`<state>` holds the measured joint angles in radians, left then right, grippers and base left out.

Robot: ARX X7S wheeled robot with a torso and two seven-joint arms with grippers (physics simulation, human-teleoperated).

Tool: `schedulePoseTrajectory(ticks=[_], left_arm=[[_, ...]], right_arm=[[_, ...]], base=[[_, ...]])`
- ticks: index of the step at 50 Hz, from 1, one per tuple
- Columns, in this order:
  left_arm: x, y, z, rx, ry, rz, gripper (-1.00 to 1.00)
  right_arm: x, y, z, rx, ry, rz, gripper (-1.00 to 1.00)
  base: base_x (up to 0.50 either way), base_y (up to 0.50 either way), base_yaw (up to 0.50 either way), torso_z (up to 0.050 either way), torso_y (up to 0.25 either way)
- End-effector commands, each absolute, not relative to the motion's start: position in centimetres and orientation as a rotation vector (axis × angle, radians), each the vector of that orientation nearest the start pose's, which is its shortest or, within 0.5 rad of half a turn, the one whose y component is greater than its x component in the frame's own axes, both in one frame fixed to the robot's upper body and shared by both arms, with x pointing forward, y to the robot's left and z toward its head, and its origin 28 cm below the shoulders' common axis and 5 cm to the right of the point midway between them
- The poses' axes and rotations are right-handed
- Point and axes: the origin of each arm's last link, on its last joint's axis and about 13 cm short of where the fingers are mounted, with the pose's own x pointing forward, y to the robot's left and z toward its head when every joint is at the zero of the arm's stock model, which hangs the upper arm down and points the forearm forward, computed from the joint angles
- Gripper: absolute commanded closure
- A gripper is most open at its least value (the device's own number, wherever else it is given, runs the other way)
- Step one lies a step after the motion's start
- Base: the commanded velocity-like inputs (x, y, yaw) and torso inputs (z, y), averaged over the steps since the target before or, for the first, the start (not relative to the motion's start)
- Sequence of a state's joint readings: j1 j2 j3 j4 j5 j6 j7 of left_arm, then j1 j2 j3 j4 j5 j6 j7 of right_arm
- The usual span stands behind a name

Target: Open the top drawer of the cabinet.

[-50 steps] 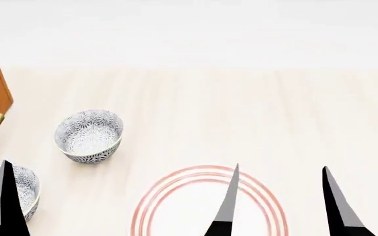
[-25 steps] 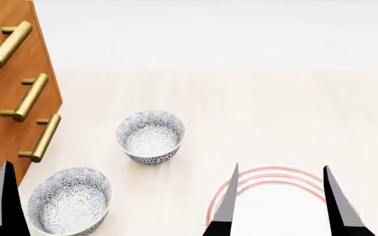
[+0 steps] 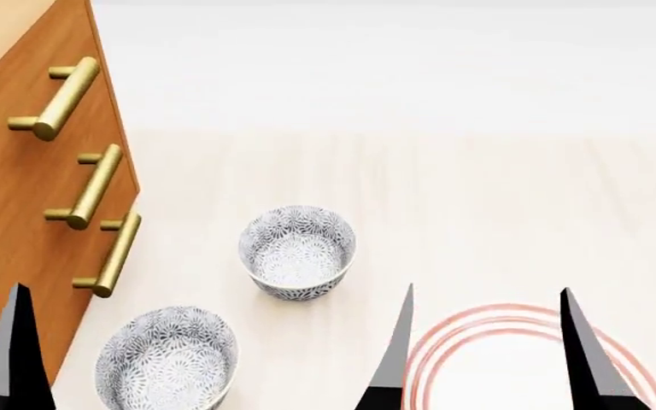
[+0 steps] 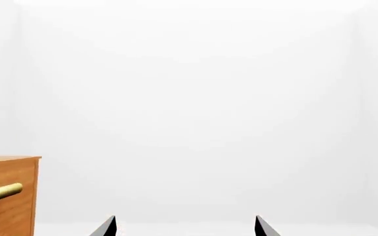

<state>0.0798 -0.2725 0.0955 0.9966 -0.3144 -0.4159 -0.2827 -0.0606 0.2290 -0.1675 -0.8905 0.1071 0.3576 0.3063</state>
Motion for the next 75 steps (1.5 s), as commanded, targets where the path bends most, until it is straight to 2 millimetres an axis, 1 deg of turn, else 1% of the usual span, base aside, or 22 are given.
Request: schedulePoseTrajectory(ticks=[1,23,24,25,26,27,33,45,54,58,66,69,72,75], left_arm=[[14.5,20.3,16.6,-0.08,-0.425,-0.101,-1.0],[14.4,20.2,16.6,-0.068,-0.425,-0.126,-1.0],[17.4,20.7,15.2,0.205,-0.315,-0.121,-1.0],[18.7,19.5,16.3,0.349,-0.347,-0.114,-1.0],[20.5,20.4,19.3,0.448,-0.502,0.034,-1.0],[20.9,20.4,20.4,0.453,-0.557,0.049,-1.0],[21.1,20.3,20.8,0.457,-0.563,0.05,-1.0],[22.1,20.2,20.7,0.498,-0.551,0.057,-1.0],[23.2,20.2,20.6,0.614,-0.544,0.066,-1.0],[24.0,20.1,20.8,0.678,-0.535,0.076,-1.0],[25.1,20.3,21.0,0.753,-0.499,0.093,-1.0],[25.6,20.3,20.9,0.793,-0.475,0.099,-1.0],[26.0,20.2,20.2,0.873,-0.46,0.087,-1.0],[26.3,20.1,20.0,0.9,-0.456,0.085,-1.0]], right_arm=[[16.0,-9.0,15.3,-0.007,-0.444,-0.011,-1.0],[15.9,-9.0,15.6,-0.009,-0.453,-0.007,-1.0],[16.1,-8.6,15.2,-0.006,-0.438,0.02,-1.0],[16.1,-8.6,15.3,-0.006,-0.439,0.02,-1.0],[16.1,-8.6,15.2,-0.006,-0.439,0.02,-1.0],[16.1,-8.6,15.3,-0.006,-0.439,0.021,-1.0],[16.1,-8.6,15.3,-0.006,-0.439,0.022,-1.0],[16.1,-8.6,15.3,-0.005,-0.44,0.024,-1.0],[16.1,-8.7,15.4,-0.003,-0.443,0.023,-1.0],[16.0,-8.7,15.4,-0.002,-0.444,0.023,-1.0],[16.0,-8.7,15.5,-0.001,-0.445,0.023,-1.0],[16.0,-8.7,15.5,-0.002,-0.446,0.024,-1.0],[16.0,-8.7,15.5,0.0,-0.444,0.024,-1.0],[16.0,-8.7,15.5,0.0,-0.448,0.024,-1.0]], base=[[0.0,0.0,0.0,0.05,0.0],[0.0,0.0,0.0,0.05,0.0],[0.0,0.0,0.0,0.0,0.0],[0.0,0.0,0.0,0.0,0.0],[0.0,0.0,0.0,0.0,0.0],[0.0,0.0,0.0,0.0,0.0],[0.0,0.0,0.0,0.0,0.0],[0.0,0.0,0.0,0.0,0.0],[0.0,0.0,0.0,0.0,0.0],[0.0,0.0,0.0,0.0,0.0],[0.0,0.0,0.0,0.0,0.0],[0.0,0.0,0.0,0.0,0.0],[0.0,0.0,0.0,0.0,0.0],[0.0,0.0,0.0,0.0,0.0]])
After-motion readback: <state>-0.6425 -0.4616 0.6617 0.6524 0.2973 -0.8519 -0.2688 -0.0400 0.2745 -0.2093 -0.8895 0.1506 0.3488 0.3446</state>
